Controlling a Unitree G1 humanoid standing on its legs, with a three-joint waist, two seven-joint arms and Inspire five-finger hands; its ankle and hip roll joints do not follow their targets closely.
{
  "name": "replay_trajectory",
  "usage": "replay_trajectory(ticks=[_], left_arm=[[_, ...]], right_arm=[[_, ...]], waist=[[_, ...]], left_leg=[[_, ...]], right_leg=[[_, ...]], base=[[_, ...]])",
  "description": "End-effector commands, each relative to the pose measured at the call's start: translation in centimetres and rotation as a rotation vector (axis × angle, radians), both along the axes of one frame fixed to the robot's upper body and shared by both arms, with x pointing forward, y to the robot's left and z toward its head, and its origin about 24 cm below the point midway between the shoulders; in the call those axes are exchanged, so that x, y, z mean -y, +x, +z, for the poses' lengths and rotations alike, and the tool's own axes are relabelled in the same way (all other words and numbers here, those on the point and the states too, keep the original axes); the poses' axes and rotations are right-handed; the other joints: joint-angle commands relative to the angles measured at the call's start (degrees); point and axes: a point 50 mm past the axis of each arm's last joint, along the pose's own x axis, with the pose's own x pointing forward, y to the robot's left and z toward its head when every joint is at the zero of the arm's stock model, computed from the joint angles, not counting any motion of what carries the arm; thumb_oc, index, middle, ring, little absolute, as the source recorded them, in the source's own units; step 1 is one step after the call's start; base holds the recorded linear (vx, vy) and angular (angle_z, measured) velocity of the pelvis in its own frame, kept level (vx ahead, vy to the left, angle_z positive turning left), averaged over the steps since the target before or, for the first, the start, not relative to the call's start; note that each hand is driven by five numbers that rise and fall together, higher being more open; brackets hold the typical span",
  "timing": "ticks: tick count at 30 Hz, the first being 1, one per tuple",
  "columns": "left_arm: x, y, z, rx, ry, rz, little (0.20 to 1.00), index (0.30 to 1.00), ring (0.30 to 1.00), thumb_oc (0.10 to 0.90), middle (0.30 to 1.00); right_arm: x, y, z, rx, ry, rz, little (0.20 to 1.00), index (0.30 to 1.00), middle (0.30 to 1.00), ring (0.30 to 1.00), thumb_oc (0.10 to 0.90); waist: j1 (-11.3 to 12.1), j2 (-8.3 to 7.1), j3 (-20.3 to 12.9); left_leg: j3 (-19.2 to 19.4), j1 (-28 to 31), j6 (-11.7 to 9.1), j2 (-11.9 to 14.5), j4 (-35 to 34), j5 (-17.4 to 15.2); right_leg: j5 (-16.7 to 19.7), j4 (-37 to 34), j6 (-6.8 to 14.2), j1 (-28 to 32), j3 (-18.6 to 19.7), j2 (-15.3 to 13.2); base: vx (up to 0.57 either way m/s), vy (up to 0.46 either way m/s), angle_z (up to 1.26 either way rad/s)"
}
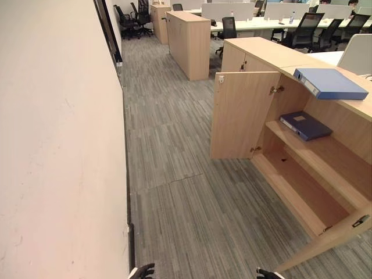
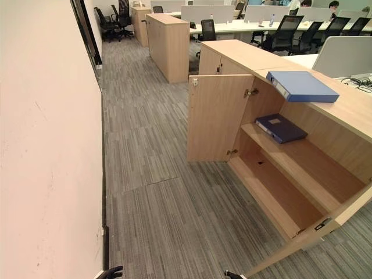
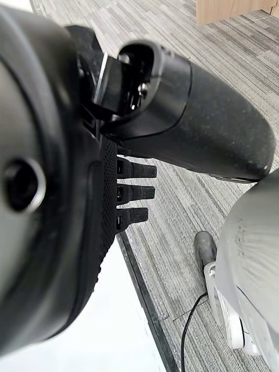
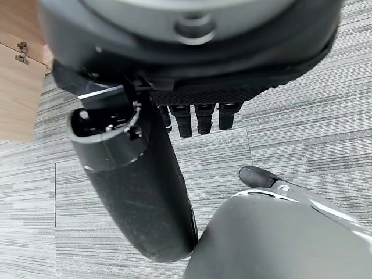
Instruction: Put the empty folder in the office cabinet
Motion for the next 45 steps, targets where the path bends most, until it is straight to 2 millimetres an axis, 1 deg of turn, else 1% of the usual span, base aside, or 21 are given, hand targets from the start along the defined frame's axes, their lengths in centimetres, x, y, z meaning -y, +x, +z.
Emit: replay_trajectory(ticks=[1,2,3,6,7,8,9,11,12,18,26,28,34,35,36,38,40,41,42,43,45], left_arm=[[-1.3,3.0,1.1,0.106,0.037,0.002,0.900,0.900,0.900,0.800,0.900],[-1.4,3.5,1.3,0.133,0.036,0.013,0.900,0.900,0.900,0.800,0.900],[-1.5,4.9,2.1,0.206,0.028,0.022,0.900,0.900,0.900,0.800,0.900],[-1.4,7.4,3.7,0.344,0.007,0.016,0.900,0.900,0.900,0.800,0.900],[-1.3,8.8,4.8,0.427,-0.011,0.012,0.900,0.900,0.900,0.800,0.900],[-1.3,8.7,4.8,0.426,-0.011,0.012,0.900,0.900,0.900,0.800,0.900],[-1.0,10.5,6.4,0.535,-0.040,0.014,0.900,0.900,0.900,0.800,0.900],[-0.9,10.8,6.8,0.556,-0.047,0.007,0.900,0.900,0.900,0.800,0.900],[-0.4,11.6,7.8,0.618,-0.067,-0.014,0.900,0.900,0.900,0.800,0.900],[0.1,11.9,8.3,0.642,-0.080,-0.062,0.900,0.900,0.900,0.800,0.900],[0.0,11.2,7.4,0.587,-0.071,-0.061,0.900,0.900,0.900,0.800,0.900],[0.0,11.2,7.3,0.580,-0.068,-0.053,0.900,0.900,0.900,0.800,0.900],[0.3,11.1,7.1,0.569,-0.079,-0.047,0.900,0.900,0.900,0.800,0.900],[0.6,11.0,6.9,0.562,-0.087,-0.048,0.900,0.900,0.900,0.800,0.900],[0.6,11.0,6.9,0.562,-0.087,-0.048,0.900,0.900,0.900,0.800,0.900],[0.7,11.3,7.0,0.567,-0.094,-0.054,0.900,0.900,0.900,0.800,0.900],[0.8,11.5,7.3,0.581,-0.103,-0.054,0.900,0.900,0.900,0.800,0.900],[0.8,11.5,7.3,0.581,-0.103,-0.054,0.900,0.900,0.900,0.800,0.900],[1.0,11.5,7.4,0.589,-0.118,-0.051,0.900,0.900,0.900,0.800,0.900],[1.5,11.7,7.4,0.591,-0.140,-0.050,0.900,0.900,0.900,0.800,0.900],[1.5,11.7,7.4,0.591,-0.140,-0.050,0.900,0.900,0.900,0.800,0.900]], right_arm=[[0.8,3.1,1.0,0.121,0.013,-0.088,0.900,0.900,0.900,0.900,0.800],[0.9,3.6,1.2,0.154,0.025,-0.117,0.900,0.900,0.900,0.900,0.800],[1.2,4.9,1.9,0.228,0.044,-0.172,0.900,0.900,0.900,0.900,0.800],[1.5,7.5,3.4,0.359,0.071,-0.203,0.900,0.900,0.900,0.900,0.800],[1.4,9.5,4.7,0.463,0.103,-0.209,0.900,0.900,0.900,0.900,0.800],[1.4,9.4,4.7,0.461,0.103,-0.209,0.900,0.900,0.900,0.900,0.800],[1.3,11.7,6.7,0.585,0.120,-0.183,0.900,0.900,0.900,0.900,0.800],[1.3,11.9,7.0,0.600,0.126,-0.176,0.900,0.900,0.900,0.900,0.800],[1.2,12.8,7.9,0.648,0.132,-0.146,0.900,0.900,0.900,0.900,0.800],[0.9,12.5,8.0,0.652,0.141,-0.127,0.900,0.900,0.900,0.900,0.800],[0.9,10.7,6.5,0.570,0.149,-0.170,0.900,0.900,0.900,0.900,0.800],[1.0,10.4,6.2,0.552,0.146,-0.178,0.900,0.900,0.900,0.900,0.800],[1.2,9.3,5.3,0.494,0.139,-0.190,0.900,0.900,0.900,0.900,0.800],[1.3,8.8,4.9,0.469,0.139,-0.201,0.900,0.900,0.900,0.900,0.800],[1.3,8.8,4.9,0.469,0.139,-0.201,0.900,0.900,0.900,0.900,0.800],[1.6,8.7,4.9,0.467,0.137,-0.221,0.900,0.900,0.900,0.900,0.800],[1.8,8.9,5.0,0.475,0.139,-0.231,0.900,0.900,0.900,0.900,0.800],[1.8,8.9,5.0,0.475,0.139,-0.231,0.900,0.900,0.900,0.900,0.800],[2.1,8.7,5.0,0.471,0.132,-0.237,0.900,0.900,0.900,0.900,0.800],[2.7,8.6,5.1,0.470,0.116,-0.249,0.900,0.900,0.900,0.900,0.800],[2.7,8.6,5.1,0.470,0.116,-0.249,0.900,0.900,0.900,0.900,0.800]], waist=[[1.7,-1.96,1.5],[1.7,-1.94,1.6],[1.7,-1.86,1.6],[1.8,-1.84,1.8],[1.9,-1.82,1.9],[1.9,-1.80,1.9],[2.0,-1.83,2.2],[2.0,-1.83,2.3],[2.1,-1.92,2.1],[1.8,-1.91,1.8],[1.0,-1.59,2.0],[0.8,-1.50,2.2],[0.2,-0.85,2.7],[-0.2,-0.28,3.1],[-0.1,-0.26,3.2],[-0.1,-0.16,4.6],[-0.4,-0.63,5.9],[-0.4,-0.62,5.9],[-0.2,-0.75,7.0],[-0.3,-0.74,8.0],[-0.4,-0.79,8.0]], left_leg=[[-0.7,1.3,-2.3,1.5,-0.1,-2.6],[-0.6,1.5,-2.4,1.6,-0.1,-2.6],[-0.4,1.5,-2.4,1.8,-0.1,-2.5],[0.0,0.9,-2.6,1.9,-0.1,-1.9],[0.3,1.0,-2.7,2.1,-0.1,-1.9],[0.3,1.4,-2.7,2.1,-0.1,-2.5],[1.0,1.2,-2.8,2.2,-0.1,-2.0],[1.1,1.7,-2.8,2.3,-0.1,-2.7],[1.5,1.8,-2.8,2.3,-0.1,-2.8],[1.3,1.4,-2.8,2.2,-0.1,-2.2],[1.0,1.5,-3.1,2.5,-0.1,-2.6],[1.1,1.1,-3.3,2.8,-0.1,-1.8],[1.2,1.0,-4.0,4.0,-0.1,-1.3],[2.0,1.6,-4.5,5.5,-0.1,-0.6],[2.0,1.7,-4.5,5.5,-0.1,-0.7],[2.1,1.5,-5.0,6.6,1.3,-0.3],[2.1,-1.7,-5.7,7.8,8.5,-1.5],[2.1,-1.7,-5.7,7.8,8.5,-1.5],[1.5,-4.8,-6.0,8.0,14.9,0.5],[1.5,-9.5,-5.3,9.6,16.7,5.5],[1.5,-9.5,-5.3,9.5,16.8,5.5]], right_leg=[[-4.6,0.0,6.4,0.1,4.7,-5.7],[-4.6,0.0,6.5,0.2,4.7,-5.6],[-4.5,0.0,6.5,0.1,4.8,-5.6],[-3.9,0.0,6.6,-0.6,5.0,-5.5],[-3.8,0.0,6.7,-0.7,5.1,-5.5],[-4.3,0.0,6.7,-0.3,5.1,-5.5],[-3.7,0.0,6.6,-0.9,5.4,-5.3],[-4.3,0.0,6.6,-0.3,5.3,-5.3],[-4.2,0.0,6.6,-0.3,5.3,-5.2],[-3.8,0.0,6.6,-0.6,5.3,-5.2],[-4.7,0.0,6.3,-0.2,5.8,-4.8],[-4.2,0.0,6.0,-0.7,5.9,-4.4],[-4.7,0.0,5.2,-0.9,6.8,-3.1],[-5.5,0.7,4.4,-1.3,7.7,-1.6],[-5.5,0.7,4.4,-1.3,7.7,-1.6],[-6.8,2.3,3.7,-1.2,8.1,-0.7],[-8.0,4.8,2.7,-2.0,8.9,0.1],[-8.0,4.8,2.7,-2.0,8.9,0.1],[-8.8,6.0,1.9,-1.6,8.9,0.6],[-9.7,6.4,1.7,-0.5,8.2,0.4],[-9.7,6.5,1.8,-0.4,8.1,0.4]], base=[[0.04,-0.020,0.00],[0.00,0.000,0.00],[0.00,0.000,0.00],[-0.03,-0.016,-0.01],[0.00,0.000,0.00],[-0.03,-0.027,-0.03],[0.00,0.000,0.00],[0.01,-0.011,-0.04],[-0.02,-0.007,-0.05],[0.00,-0.002,-0.01],[0.01,-0.024,0.00],[-0.01,-0.072,0.00],[0.03,-0.094,0.00],[0.03,-0.110,-0.03],[0.06,-0.159,-0.03],[0.01,-0.107,-0.09],[0.01,-0.117,-0.12],[0.02,-0.122,0.00],[0.09,-0.071,-0.07],[0.09,-0.071,0.05],[0.11,0.026,0.14]])
